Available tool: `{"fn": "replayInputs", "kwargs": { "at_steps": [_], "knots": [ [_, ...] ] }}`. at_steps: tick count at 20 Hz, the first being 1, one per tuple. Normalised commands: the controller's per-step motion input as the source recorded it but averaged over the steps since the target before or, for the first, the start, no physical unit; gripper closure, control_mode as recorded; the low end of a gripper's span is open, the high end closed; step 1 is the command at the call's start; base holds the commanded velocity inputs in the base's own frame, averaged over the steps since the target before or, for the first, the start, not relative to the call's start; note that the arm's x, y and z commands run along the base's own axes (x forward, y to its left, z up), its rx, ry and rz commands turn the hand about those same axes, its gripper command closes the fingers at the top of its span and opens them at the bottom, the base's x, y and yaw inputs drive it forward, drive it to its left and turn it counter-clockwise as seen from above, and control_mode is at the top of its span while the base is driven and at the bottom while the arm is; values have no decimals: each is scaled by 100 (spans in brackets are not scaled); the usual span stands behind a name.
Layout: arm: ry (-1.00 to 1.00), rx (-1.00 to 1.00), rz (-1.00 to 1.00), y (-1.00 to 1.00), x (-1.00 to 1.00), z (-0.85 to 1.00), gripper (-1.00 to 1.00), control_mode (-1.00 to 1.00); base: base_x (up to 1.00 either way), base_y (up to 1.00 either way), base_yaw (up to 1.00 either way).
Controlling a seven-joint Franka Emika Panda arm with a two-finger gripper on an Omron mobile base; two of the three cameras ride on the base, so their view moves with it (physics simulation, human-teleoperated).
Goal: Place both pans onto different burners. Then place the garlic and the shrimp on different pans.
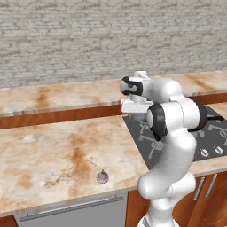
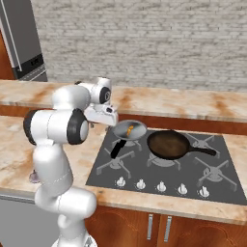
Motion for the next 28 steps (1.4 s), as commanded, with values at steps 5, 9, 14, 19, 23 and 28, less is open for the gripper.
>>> {"fn": "replayInputs", "kwargs": {
  "at_steps": [5, 9, 14, 19, 23, 28],
  "knots": [
    [0, 0, 0, 62, -100, 0, -100, -100, 0, 0, 0],
    [0, 0, 0, 54, -100, 0, -100, -100, 0, 0, 0],
    [0, -1, 0, 52, -79, 0, -100, -100, 0, 0, 0],
    [0, 0, 0, 38, -51, 0, -100, -100, 0, 0, 0],
    [0, 0, 1, 36, -34, 0, -100, -100, 0, 0, 0],
    [1, -1, 2, 40, -11, 0, -100, -100, 0, 0, 0]
  ]
}}
